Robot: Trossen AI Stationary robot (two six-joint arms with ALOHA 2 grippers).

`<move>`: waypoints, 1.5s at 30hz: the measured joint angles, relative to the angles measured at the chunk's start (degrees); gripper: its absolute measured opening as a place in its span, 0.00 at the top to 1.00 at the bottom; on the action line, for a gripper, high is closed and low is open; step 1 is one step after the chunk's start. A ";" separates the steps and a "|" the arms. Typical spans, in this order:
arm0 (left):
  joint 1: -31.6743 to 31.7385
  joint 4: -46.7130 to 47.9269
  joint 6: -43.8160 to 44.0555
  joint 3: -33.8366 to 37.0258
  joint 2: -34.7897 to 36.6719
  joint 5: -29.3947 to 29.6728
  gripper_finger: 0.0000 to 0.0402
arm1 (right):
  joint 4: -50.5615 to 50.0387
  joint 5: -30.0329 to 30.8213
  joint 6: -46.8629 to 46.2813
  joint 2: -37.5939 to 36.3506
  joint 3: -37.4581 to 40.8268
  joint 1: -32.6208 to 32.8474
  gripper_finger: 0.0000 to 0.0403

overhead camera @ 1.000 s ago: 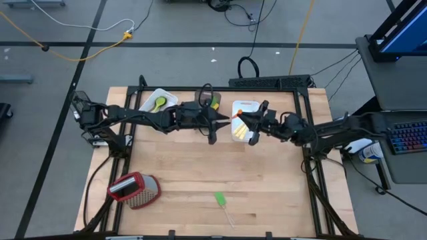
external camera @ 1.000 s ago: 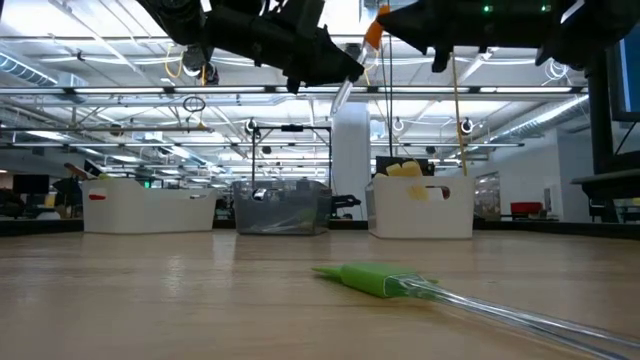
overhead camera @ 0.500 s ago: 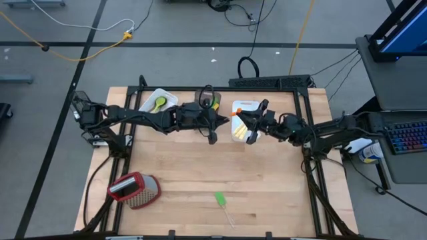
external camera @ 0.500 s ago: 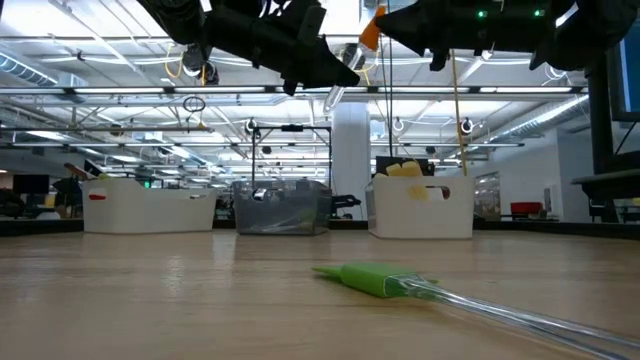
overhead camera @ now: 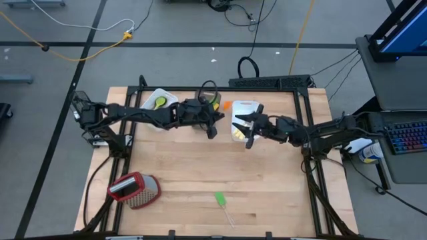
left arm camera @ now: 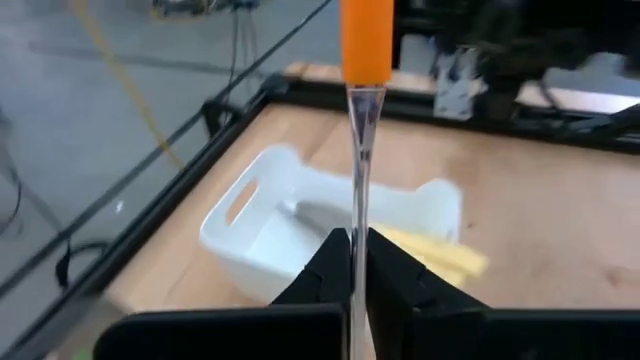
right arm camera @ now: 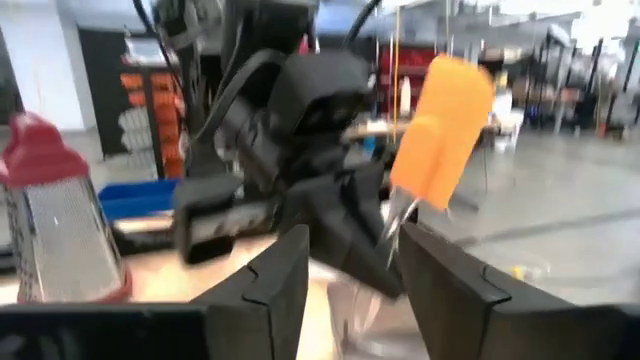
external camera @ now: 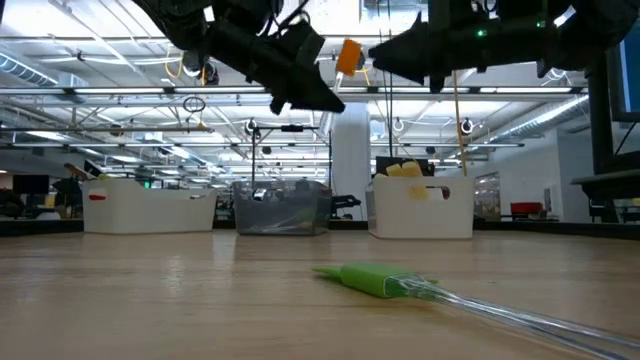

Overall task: Pick & Place Kitchen Items
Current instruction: Put the orange spatula into the black bin

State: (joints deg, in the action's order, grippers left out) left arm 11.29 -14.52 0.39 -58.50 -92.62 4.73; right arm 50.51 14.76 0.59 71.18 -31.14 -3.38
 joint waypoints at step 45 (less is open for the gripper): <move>18.42 23.01 5.41 0.33 -11.39 -7.22 0.93 | -6.70 0.12 -4.86 0.00 0.02 0.09 0.65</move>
State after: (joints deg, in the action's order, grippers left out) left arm 29.71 8.49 5.80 -58.17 -104.01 -2.49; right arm 43.81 14.87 -4.27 71.18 -31.11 -3.29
